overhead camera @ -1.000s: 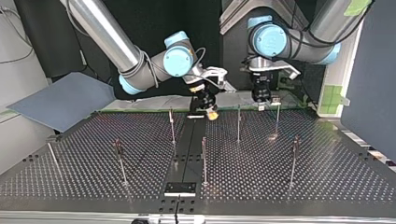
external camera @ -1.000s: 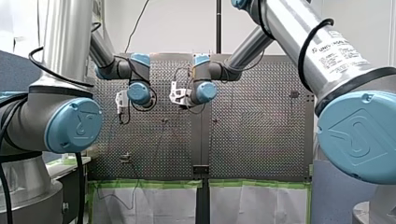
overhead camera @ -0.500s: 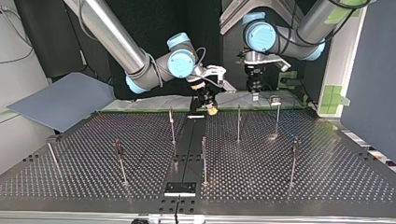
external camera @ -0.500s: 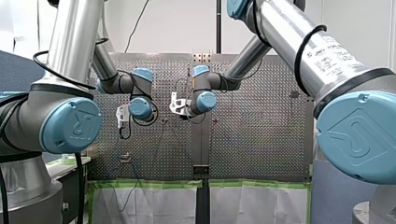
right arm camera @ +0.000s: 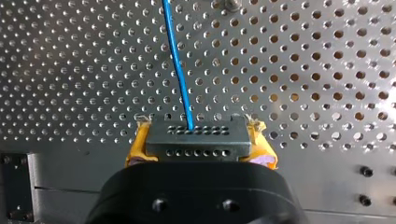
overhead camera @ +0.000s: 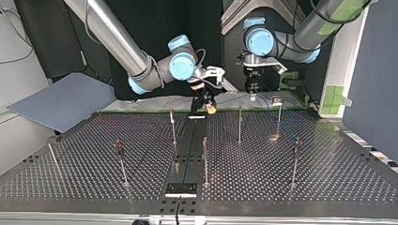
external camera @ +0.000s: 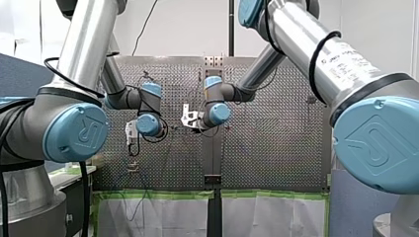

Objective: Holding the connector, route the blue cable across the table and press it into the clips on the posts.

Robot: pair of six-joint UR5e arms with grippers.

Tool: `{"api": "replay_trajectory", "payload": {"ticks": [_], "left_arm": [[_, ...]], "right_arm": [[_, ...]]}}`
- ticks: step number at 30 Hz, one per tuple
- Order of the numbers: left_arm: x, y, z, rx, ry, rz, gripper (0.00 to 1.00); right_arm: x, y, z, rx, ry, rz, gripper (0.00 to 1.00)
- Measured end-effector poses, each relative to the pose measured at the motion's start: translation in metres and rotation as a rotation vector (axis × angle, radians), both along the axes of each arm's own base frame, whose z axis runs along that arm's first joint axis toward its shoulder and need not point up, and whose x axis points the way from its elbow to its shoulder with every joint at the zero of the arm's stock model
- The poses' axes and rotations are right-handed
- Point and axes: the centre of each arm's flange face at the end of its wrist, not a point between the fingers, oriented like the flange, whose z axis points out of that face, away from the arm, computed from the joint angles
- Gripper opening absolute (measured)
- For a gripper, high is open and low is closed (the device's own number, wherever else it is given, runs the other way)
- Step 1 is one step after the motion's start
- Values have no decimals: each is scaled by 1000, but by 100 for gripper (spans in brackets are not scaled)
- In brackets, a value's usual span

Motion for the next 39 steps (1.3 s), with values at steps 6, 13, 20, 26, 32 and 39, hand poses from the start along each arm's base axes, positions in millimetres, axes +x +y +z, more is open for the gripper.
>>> {"api": "replay_trajectory", "payload": {"ticks": [6, 13, 20, 26, 32, 39], "left_arm": [[13, 2, 7, -10, -28, -8, 0], [32, 2, 2, -19, -34, -21, 0], [50, 1, -1, -51, -57, -38, 0], [59, 3, 3, -69, -68, -55, 0], [66, 6, -7, -83, -44, -67, 0], [73, 9, -25, -74, -30, -62, 0]], "right_arm": [[-3, -8, 0, 8, -26, -9, 0], [-7, -17, 1, 3, -45, -22, 0], [-8, -22, 2, -5, -54, -27, 0], [-11, -27, 3, -11, -60, -35, 0], [-14, -32, 3, -15, -63, -41, 0], [-16, -36, 3, -14, -64, -45, 0]]}}
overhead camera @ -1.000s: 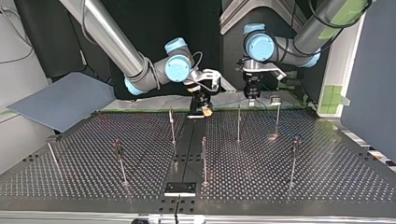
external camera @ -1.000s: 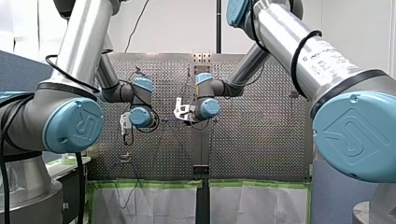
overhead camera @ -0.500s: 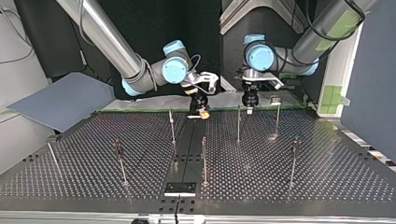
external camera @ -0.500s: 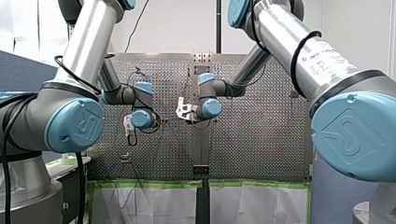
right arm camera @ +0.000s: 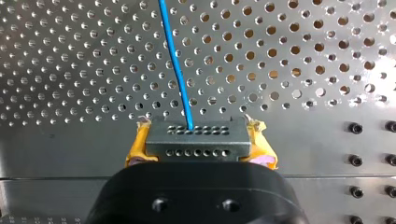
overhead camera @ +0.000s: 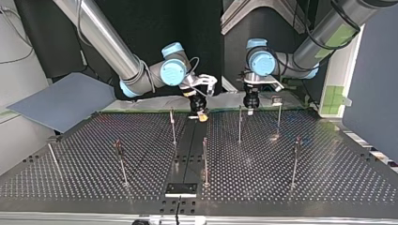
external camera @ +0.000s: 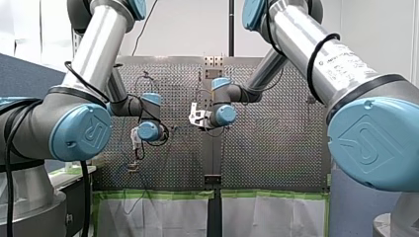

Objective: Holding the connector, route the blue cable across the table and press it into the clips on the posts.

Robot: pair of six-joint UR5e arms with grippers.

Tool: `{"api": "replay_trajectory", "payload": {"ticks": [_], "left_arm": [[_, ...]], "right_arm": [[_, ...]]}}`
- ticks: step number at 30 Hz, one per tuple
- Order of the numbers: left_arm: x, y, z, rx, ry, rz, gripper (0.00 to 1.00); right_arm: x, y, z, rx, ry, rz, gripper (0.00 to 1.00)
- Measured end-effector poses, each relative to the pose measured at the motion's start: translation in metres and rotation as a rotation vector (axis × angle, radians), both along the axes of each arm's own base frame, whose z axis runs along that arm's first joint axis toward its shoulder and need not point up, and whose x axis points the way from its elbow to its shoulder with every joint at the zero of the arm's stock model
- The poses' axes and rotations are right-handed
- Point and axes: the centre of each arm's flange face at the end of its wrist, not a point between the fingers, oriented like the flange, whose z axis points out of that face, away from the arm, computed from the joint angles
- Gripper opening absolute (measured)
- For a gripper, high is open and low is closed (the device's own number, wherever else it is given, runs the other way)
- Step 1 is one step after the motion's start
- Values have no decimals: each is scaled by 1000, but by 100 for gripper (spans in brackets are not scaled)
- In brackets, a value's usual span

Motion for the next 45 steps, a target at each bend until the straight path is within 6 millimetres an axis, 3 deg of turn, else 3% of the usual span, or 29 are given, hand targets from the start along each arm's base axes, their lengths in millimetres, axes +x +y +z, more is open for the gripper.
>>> {"api": "replay_trajectory", "payload": {"ticks": [21, 33, 34, 35, 36, 37, 38, 39, 40, 41, 45], "left_arm": [[56, 23, 38, 3, -97, 16, 0], [64, 36, 42, 19, -103, 10, 0], [64, 37, 41, 20, -100, 10, 19], [64, 37, 41, 23, -97, 9, 31], [64, 38, 41, 27, -92, 10, 31], [63, 38, 40, 31, -87, 12, 45], [63, 39, 40, 37, -80, 16, 71], [62, 40, 39, 46, -69, 23, 83], [61, 41, 38, 54, -61, 29, 83], [60, 42, 37, 61, -53, 35, 98], [55, 43, 34, 96, -14, 61, 100]], "right_arm": [[-18, -28, 1, -18, -16, -45, 0], [-19, -39, 5, -53, -51, -41, 0], [-19, -39, 5, -54, -51, -41, 0], [-19, -39, 5, -54, -52, -40, 0], [-19, -39, 5, -54, -52, -39, 0], [-19, -39, 5, -54, -52, -39, 0], [-19, -40, 5, -54, -52, -39, 0], [-20, -40, 5, -53, -52, -39, 0], [-20, -40, 5, -53, -51, -39, 0], [-20, -40, 5, -53, -51, -39, 0], [-21, -42, 4, -52, -50, -41, 0]]}}
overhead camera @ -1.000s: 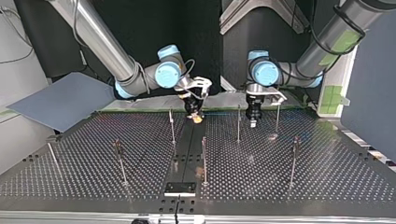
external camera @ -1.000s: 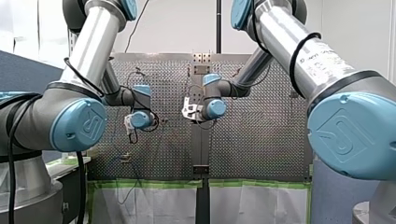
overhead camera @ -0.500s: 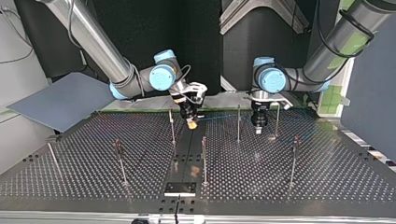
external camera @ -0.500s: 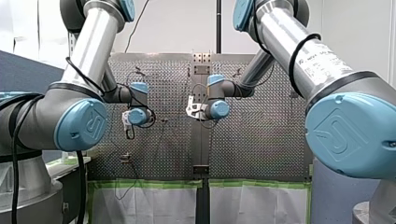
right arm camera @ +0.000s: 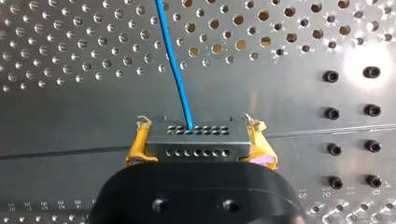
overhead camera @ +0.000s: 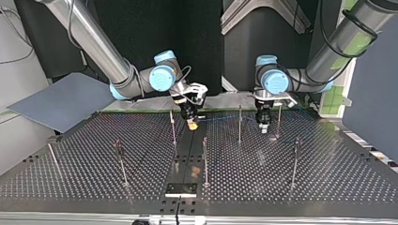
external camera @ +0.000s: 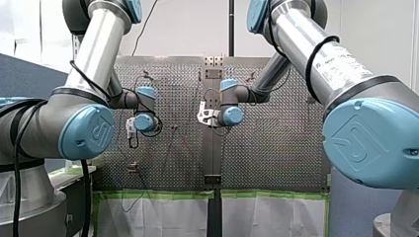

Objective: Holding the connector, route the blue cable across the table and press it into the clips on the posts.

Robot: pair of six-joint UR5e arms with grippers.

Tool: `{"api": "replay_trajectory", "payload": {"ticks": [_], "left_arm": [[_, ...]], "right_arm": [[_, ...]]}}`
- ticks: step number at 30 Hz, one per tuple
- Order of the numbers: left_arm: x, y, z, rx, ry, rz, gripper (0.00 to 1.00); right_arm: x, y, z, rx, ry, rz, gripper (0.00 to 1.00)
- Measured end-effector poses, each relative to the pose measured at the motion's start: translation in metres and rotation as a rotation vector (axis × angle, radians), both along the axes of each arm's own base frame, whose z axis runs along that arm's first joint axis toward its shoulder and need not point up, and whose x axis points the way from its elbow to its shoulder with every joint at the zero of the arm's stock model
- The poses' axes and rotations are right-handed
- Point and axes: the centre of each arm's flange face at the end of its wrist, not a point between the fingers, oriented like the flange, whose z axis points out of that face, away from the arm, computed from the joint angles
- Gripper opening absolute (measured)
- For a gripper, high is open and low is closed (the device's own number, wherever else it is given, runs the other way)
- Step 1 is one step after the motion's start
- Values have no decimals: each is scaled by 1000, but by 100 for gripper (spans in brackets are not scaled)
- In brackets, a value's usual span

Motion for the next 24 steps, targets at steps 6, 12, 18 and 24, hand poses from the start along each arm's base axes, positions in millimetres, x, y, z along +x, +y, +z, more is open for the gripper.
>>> {"api": "replay_trajectory", "payload": {"ticks": [6, 12, 18, 24], "left_arm": [[-9, 0, -1, 24, 49, 41, 100], [-30, -7, 5, 4, 80, 42, 100], [-53, -20, 14, -32, 72, 5, 100], [-81, -33, 20, -28, 99, -17, 100]], "right_arm": [[-3, -4, 0, 1, 4, -4, 0], [-8, -8, -1, 3, 8, -11, 0], [-12, -12, -1, 4, 9, -19, 0], [-12, -13, -1, 5, 9, -20, 0]]}}
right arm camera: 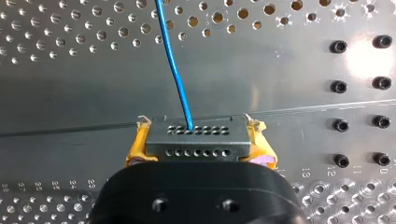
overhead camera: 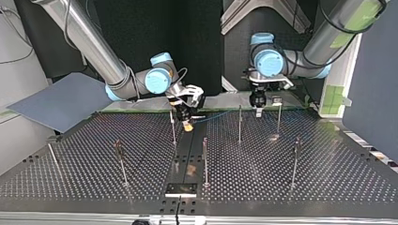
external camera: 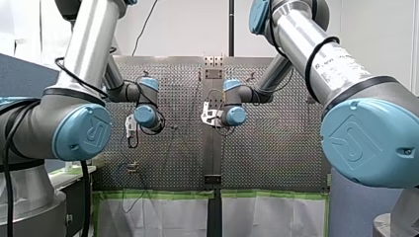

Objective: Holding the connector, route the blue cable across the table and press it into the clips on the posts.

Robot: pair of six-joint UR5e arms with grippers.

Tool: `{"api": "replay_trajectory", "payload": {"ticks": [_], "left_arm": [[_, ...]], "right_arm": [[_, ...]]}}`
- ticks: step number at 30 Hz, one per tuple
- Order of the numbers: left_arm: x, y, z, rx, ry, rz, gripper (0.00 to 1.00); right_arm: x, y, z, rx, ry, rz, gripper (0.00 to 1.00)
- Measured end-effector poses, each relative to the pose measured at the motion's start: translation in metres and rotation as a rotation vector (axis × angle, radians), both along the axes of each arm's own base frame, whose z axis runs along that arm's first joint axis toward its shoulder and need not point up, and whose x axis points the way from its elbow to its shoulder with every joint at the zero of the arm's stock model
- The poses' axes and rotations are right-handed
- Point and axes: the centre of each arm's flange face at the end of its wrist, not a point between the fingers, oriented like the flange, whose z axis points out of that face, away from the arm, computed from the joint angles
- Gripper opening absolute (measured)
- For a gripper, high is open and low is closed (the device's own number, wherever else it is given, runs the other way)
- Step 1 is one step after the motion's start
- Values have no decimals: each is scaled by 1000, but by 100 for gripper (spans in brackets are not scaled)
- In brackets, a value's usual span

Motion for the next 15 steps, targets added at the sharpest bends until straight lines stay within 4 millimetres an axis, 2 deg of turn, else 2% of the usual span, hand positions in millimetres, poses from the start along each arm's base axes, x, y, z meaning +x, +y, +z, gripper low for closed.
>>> {"api": "replay_trajectory", "payload": {"ticks": [15], "left_arm": [[-39, -45, 50, -37, -74, -28, 100]], "right_arm": [[1, 1, 0, 4, 2, 2, 0]]}}
